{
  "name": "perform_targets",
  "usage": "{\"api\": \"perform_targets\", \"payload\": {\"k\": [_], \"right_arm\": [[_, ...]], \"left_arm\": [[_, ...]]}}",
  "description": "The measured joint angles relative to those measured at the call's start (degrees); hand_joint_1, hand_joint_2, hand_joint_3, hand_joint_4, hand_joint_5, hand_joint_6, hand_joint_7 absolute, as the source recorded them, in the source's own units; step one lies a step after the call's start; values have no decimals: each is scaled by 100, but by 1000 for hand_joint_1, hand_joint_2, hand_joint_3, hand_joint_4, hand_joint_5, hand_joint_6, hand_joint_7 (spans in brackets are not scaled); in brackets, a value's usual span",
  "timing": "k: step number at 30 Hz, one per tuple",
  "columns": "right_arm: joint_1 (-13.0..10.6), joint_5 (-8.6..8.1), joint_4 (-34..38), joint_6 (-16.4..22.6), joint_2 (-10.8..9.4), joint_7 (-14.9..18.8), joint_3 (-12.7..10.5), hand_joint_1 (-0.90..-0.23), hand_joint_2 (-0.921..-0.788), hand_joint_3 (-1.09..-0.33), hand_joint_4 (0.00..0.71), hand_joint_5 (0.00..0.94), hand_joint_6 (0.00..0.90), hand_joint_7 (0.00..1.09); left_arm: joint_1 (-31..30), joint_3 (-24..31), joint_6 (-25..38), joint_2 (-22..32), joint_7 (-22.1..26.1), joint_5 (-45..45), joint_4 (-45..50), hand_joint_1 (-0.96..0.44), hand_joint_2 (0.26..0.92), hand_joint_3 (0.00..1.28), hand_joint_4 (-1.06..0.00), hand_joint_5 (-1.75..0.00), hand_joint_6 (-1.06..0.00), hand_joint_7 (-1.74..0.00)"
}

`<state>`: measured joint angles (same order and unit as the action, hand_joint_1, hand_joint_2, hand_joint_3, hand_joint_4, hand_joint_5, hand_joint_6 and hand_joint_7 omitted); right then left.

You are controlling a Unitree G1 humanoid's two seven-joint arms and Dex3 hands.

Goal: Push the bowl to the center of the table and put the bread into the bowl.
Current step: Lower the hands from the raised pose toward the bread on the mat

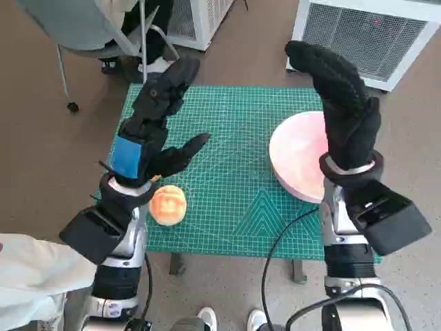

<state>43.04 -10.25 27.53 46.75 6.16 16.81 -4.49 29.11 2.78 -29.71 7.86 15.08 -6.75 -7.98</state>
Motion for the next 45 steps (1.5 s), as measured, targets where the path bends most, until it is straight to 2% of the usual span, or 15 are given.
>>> {"api": "perform_targets", "payload": {"k": [23,31,34,39,45], "right_arm": [[-145,20,88,52,-2,69,17,-588,-921,-784,325,54,-1,734],[-154,-39,138,116,42,86,-45,-595,-921,-769,329,55,-1,729],[-153,-31,279,267,111,83,-149,-594,-921,-770,328,54,-1,729],[-145,-8,714,552,387,22,-439,-566,-921,-811,312,46,-1,711],[-153,73,1164,622,738,-400,-908,-549,-921,-844,303,47,-1,722]], "left_arm": [[5,-12,-17,9,6,19,-15,-285,921,289,-337,0,-223,-360],[20,-12,-33,15,6,19,-60,-285,921,289,-335,0,-216,-372],[24,-16,-36,12,6,19,-62,-285,921,289,-335,0,-214,-376],[25,-16,-46,16,4,19,-62,-287,921,289,-325,0,-210,-384],[24,-21,-60,16,4,18,-63,-289,921,289,-309,0,-208,-392]]}}
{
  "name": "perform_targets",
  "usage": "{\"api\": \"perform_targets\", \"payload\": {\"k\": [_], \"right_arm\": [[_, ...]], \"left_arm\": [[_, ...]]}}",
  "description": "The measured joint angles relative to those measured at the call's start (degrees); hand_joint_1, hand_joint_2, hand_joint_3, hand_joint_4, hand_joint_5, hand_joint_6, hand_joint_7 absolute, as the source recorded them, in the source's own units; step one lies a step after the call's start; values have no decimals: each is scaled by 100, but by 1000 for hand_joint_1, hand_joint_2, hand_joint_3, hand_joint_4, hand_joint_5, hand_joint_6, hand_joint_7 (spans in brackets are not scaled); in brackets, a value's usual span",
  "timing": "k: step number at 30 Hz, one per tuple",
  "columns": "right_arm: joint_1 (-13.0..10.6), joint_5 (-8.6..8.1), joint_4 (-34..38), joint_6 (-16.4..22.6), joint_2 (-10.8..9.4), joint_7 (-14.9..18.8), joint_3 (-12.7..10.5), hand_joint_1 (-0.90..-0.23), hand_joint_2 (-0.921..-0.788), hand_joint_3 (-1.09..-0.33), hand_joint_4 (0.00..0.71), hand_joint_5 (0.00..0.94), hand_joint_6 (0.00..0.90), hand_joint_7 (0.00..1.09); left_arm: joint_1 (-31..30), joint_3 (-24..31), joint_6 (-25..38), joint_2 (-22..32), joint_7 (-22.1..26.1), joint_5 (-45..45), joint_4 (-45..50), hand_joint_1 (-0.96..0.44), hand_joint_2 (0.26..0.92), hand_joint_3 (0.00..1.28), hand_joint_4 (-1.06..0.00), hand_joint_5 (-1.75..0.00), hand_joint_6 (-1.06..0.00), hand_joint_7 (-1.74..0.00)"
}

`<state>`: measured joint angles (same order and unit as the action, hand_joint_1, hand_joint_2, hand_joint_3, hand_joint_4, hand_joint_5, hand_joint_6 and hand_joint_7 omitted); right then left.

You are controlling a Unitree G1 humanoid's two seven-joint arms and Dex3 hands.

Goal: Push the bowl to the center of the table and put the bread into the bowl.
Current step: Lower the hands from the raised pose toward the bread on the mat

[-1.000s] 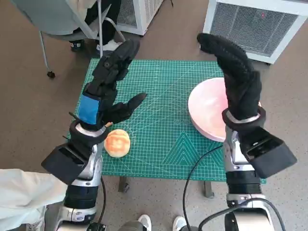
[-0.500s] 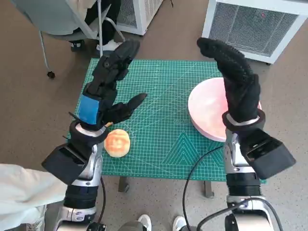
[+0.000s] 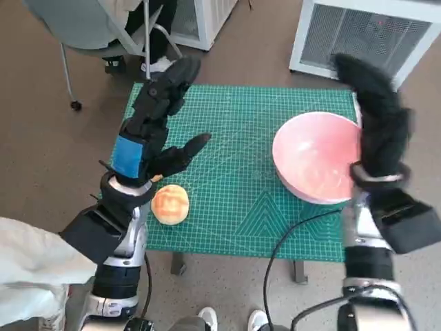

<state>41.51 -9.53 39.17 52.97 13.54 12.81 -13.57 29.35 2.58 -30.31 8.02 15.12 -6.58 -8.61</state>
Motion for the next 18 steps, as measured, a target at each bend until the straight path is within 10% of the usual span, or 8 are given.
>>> {"api": "perform_targets", "payload": {"k": [18], "right_arm": [[9,207,2229,-95,740,-1096,-646,-530,-921,-845,298,53,-1,694]], "left_arm": [[-1,-3,1,-33,0,-5,-46,-293,921,289,-303,0,-205,-412]]}}
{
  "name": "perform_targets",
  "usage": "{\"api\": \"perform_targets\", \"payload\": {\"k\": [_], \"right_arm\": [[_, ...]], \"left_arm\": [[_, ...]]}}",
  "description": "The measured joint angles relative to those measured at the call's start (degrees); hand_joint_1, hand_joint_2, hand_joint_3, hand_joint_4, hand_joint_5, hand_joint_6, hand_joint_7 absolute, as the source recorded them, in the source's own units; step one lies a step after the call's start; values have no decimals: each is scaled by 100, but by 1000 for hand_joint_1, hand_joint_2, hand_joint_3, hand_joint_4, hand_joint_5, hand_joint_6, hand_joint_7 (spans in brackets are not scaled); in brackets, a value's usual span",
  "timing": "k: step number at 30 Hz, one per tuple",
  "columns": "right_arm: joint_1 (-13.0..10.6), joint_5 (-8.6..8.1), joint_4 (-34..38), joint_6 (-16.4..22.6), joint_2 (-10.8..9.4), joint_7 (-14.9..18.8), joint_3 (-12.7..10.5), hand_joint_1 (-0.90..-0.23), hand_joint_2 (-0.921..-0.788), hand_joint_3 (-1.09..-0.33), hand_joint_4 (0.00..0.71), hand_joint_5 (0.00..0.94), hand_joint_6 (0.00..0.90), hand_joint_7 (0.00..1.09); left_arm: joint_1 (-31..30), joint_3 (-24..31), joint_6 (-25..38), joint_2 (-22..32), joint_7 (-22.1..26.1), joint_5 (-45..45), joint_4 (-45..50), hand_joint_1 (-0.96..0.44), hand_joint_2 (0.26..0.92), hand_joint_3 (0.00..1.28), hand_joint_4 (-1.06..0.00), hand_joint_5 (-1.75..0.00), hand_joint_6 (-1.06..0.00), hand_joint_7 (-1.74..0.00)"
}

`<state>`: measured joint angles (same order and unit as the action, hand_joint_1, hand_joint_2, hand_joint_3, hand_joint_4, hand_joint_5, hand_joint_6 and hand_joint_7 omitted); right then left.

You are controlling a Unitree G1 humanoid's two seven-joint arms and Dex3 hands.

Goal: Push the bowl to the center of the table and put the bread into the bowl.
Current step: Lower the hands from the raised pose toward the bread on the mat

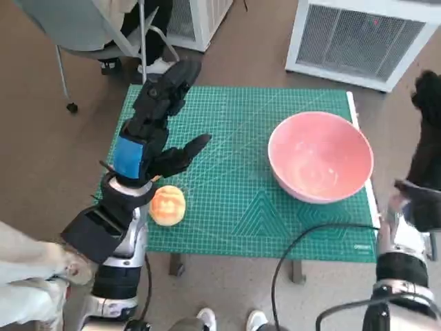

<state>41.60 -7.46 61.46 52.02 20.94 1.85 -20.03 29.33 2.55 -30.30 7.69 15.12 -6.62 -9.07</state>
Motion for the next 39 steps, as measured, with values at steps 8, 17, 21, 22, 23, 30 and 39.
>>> {"api": "perform_targets", "payload": {"k": [8,17,21,22,23,30,39], "right_arm": [[11,-21,774,-473,49,-8,-52,-498,-921,-832,274,22,27,590],[37,-181,1197,-1406,-63,151,-206,-442,-921,-833,214,3,60,472],[43,-273,1271,-1713,-206,196,-311,-434,-921,-813,216,6,72,468],[44,-286,1283,-1760,-245,196,-326,-435,-921,-806,217,6,76,469],[45,-292,1293,-1807,-288,195,-336,-432,-921,-803,217,6,80,472],[128,-244,1321,-2067,-569,183,-303,-418,-921,-827,210,4,77,497],[444,-222,1338,-2285,-903,51,-297,-429,-921,-854,268,27,78,582]], "left_arm": [[0,12,1,2,0,-5,-2,-295,921,289,-302,0,-202,-418],[0,59,1,28,0,-34,-56,-296,921,288,-300,0,-202,-421],[0,60,3,37,0,-34,-63,-294,921,288,-299,0,-203,-422],[0,61,4,39,0,-34,-63,-294,921,288,-299,0,-203,-422],[0,60,4,43,0,-34,-63,-295,921,287,-299,0,-203,-422],[0,75,4,83,0,-34,-63,-299,921,286,-296,0,-204,-421],[-2,85,3,99,-10,-26,-61,-303,921,285,-294,0,-201,-413]]}}
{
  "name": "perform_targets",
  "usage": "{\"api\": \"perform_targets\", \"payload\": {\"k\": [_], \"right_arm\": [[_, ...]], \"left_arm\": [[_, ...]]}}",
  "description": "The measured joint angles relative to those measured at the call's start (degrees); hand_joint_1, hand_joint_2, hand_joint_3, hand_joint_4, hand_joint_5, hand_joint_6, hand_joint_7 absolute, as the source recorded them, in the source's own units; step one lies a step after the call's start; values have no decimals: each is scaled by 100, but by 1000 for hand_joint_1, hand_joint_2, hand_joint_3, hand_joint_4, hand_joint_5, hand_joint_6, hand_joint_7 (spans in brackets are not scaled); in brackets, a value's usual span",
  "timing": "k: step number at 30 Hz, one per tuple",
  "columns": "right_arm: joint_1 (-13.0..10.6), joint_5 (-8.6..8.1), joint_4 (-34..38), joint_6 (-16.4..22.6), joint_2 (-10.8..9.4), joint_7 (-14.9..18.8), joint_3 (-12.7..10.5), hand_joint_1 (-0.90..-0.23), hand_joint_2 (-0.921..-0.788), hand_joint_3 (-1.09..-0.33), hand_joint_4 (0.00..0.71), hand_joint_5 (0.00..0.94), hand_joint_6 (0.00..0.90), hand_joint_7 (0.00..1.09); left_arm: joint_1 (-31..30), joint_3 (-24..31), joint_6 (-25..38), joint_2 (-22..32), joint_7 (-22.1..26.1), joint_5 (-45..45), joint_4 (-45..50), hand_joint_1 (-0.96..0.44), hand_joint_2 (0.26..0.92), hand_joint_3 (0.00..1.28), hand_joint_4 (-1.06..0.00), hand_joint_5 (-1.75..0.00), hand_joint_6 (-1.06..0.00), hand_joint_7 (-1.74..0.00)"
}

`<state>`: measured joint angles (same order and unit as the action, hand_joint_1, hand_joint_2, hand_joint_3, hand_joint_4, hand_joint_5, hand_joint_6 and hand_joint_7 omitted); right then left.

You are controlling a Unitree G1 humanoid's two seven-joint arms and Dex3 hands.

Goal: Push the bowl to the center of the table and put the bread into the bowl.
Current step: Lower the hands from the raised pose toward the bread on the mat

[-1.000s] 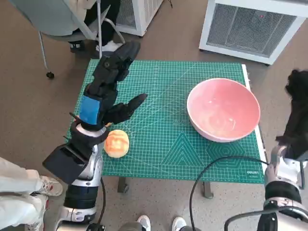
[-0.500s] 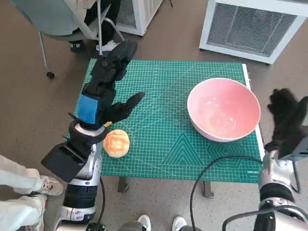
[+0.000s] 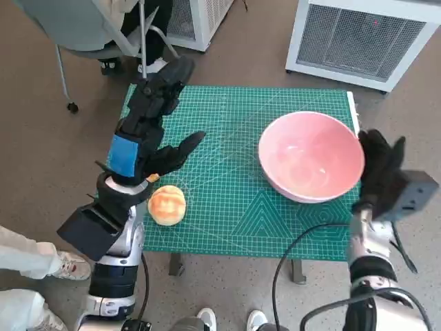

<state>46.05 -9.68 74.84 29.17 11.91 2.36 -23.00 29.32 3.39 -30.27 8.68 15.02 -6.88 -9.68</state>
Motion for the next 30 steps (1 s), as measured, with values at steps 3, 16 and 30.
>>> {"api": "perform_targets", "payload": {"k": [3,16,30], "right_arm": [[95,34,8,-51,-110,-16,-2,-435,-921,-859,258,21,80,591],[507,64,41,-282,-504,-243,-58,-435,-921,-840,296,36,101,638],[831,103,80,-609,-843,-470,-40,-477,-921,-819,312,39,108,666]], "left_arm": [[-2,3,0,10,-1,3,0,-302,921,285,-294,0,-201,-411],[-53,32,-27,56,7,1,0,-307,921,283,-298,-2,-208,-394],[-181,129,-81,189,27,-18,4,-323,921,276,-299,0,-265,-283]]}}
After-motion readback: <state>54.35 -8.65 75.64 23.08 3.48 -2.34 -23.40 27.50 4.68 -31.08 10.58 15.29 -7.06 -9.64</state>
